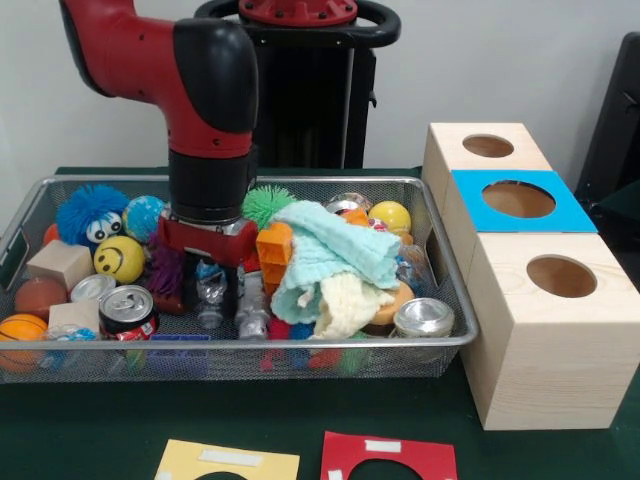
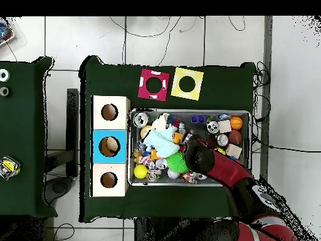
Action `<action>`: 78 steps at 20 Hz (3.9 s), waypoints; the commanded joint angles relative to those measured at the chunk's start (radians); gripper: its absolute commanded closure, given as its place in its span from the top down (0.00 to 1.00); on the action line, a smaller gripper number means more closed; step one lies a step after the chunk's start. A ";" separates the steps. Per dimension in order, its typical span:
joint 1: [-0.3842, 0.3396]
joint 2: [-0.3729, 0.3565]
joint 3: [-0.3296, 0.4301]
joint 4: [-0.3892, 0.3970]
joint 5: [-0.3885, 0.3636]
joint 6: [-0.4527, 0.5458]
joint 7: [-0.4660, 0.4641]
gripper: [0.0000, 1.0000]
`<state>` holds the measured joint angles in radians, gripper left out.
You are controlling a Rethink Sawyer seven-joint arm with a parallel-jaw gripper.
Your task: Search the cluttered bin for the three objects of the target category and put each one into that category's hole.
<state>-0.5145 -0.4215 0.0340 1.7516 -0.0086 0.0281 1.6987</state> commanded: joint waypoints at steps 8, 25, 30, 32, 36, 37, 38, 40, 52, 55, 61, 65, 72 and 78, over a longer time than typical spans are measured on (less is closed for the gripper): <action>0.127 -0.175 -0.041 0.159 0.006 0.478 0.099 0.00; 0.165 -0.276 -0.157 -0.019 -0.041 0.718 0.053 0.00; 0.196 -0.343 -0.182 -0.022 -0.033 0.793 0.081 0.00; 0.212 -0.370 -0.194 -0.034 -0.031 0.837 0.092 0.00; 0.244 -0.404 -0.218 -0.049 -0.030 0.888 0.118 0.00; 0.250 -0.408 -0.221 -0.053 -0.025 0.901 0.127 0.00; 0.256 -0.415 -0.224 -0.053 -0.022 0.910 0.133 0.00; 0.276 -0.425 -0.233 -0.062 -0.016 0.935 0.156 0.00; 0.324 -0.377 -0.237 -0.101 0.043 0.933 0.232 0.00; 0.348 -0.350 -0.226 -0.057 0.080 0.849 0.282 0.00; 0.405 -0.296 -0.240 -0.019 0.134 0.736 0.354 0.00; 0.428 -0.281 -0.238 0.021 0.175 0.676 0.375 0.00; 0.467 -0.290 -0.246 0.064 0.224 0.640 0.398 0.00; 0.513 -0.348 -0.290 -0.015 0.226 0.840 0.436 0.00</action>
<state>-0.0239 -0.7470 -0.2426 1.7281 0.1742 0.7239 1.8524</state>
